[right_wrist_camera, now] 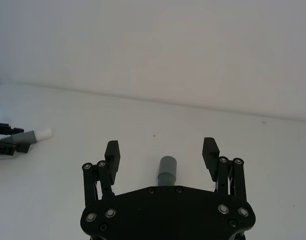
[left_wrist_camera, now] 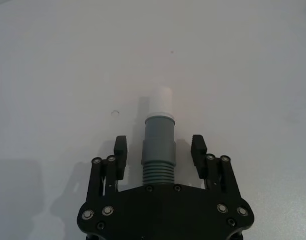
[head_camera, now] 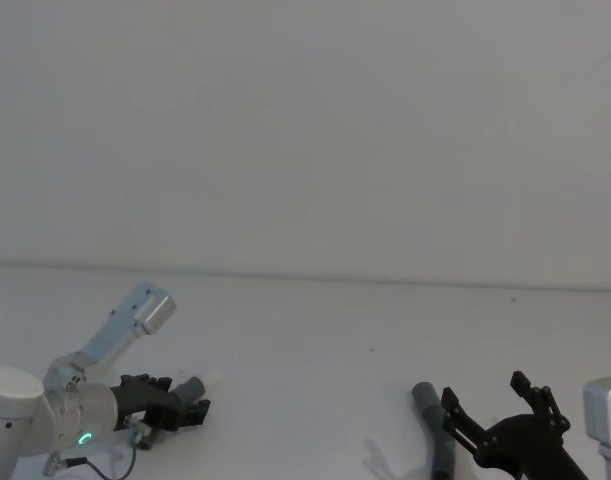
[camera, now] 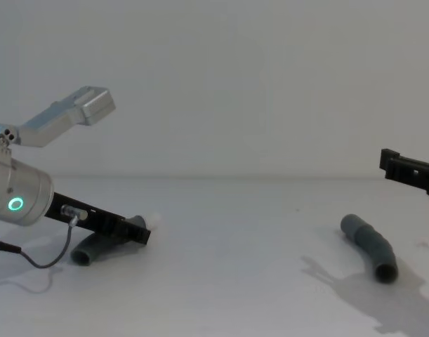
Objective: Use both hands to pick up one end of the pipe from the table, align the ends, and insert them.
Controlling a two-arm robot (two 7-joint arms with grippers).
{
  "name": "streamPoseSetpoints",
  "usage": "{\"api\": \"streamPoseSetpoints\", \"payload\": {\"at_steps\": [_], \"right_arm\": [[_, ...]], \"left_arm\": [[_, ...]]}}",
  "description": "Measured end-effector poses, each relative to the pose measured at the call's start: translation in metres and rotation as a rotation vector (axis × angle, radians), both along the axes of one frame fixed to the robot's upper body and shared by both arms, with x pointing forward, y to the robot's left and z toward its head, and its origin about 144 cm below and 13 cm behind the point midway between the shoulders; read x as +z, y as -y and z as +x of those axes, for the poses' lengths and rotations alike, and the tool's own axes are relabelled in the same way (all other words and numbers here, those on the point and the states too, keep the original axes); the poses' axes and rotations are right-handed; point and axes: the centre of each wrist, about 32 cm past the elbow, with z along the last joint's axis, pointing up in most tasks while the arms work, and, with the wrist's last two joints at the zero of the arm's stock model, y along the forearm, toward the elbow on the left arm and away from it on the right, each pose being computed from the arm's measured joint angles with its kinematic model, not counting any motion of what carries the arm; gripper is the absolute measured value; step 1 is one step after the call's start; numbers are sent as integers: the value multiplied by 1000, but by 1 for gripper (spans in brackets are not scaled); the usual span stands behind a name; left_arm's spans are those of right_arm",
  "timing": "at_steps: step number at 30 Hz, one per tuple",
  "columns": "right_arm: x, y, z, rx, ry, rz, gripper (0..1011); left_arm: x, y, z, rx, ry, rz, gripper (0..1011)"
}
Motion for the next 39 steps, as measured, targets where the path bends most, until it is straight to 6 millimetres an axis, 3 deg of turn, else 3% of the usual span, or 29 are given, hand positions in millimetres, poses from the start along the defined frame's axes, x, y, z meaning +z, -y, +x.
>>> {"api": "streamPoseSetpoints", "payload": {"at_steps": [8, 11, 15, 31, 39], "right_arm": [[0, 0, 0, 0, 0, 0, 1004], [0, 0, 0, 0, 0, 0, 1004], [0, 0, 0, 0, 0, 0, 1004], [1, 0, 0, 0, 0, 1, 1004], [12, -6, 3, 7, -19, -2, 1004]], "left_arm": [[0, 0, 0, 1, -3, -2, 559], [0, 0, 0, 1, -3, -2, 413], [0, 0, 0, 0, -4, -3, 325], [-1, 0, 0, 0, -5, -4, 325], [-1, 1, 0, 0, -5, -4, 325]]}}
